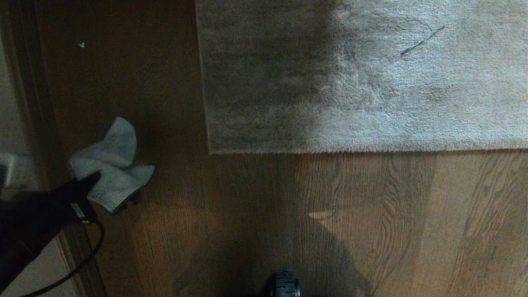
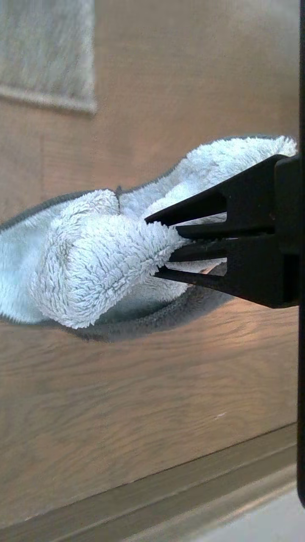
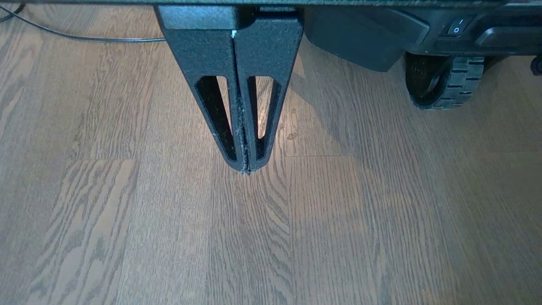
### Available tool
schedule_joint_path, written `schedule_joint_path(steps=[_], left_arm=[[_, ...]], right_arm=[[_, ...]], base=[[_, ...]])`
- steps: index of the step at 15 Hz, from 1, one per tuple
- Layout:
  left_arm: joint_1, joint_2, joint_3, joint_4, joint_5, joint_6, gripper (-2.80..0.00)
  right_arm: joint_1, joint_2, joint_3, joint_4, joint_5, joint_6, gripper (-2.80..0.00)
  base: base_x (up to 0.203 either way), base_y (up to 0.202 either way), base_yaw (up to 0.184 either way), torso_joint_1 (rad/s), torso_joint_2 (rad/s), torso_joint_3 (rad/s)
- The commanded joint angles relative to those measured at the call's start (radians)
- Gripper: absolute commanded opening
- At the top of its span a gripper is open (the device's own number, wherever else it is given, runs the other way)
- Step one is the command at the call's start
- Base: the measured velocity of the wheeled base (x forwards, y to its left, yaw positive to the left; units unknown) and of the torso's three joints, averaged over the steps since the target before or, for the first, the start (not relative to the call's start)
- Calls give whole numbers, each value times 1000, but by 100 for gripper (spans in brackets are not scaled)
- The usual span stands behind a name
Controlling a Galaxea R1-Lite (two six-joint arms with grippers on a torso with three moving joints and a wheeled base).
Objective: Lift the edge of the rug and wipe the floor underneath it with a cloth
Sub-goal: Pick up the rag
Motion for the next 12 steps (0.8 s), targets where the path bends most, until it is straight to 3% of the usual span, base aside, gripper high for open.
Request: schedule_joint_path(steps=[1, 4, 9, 12], left_arm=[[-6, -140, 47, 20, 0, 0, -280], [-6, -303, 123, 100, 4, 1, -280], [-6, -585, 128, 405, 5, 8, -280], [-8, -737, 129, 577, 7, 51, -280]], right_arm=[[0, 2, 0, 0, 0, 0, -280], [0, 2, 0, 0, 0, -1, -280], [0, 2, 0, 0, 0, 0, -280], [0, 2, 0, 0, 0, 0, -280]], base=[[0, 0, 0, 0, 0, 0], [0, 0, 0, 0, 0, 0], [0, 0, 0, 0, 0, 0], [0, 0, 0, 0, 0, 0]])
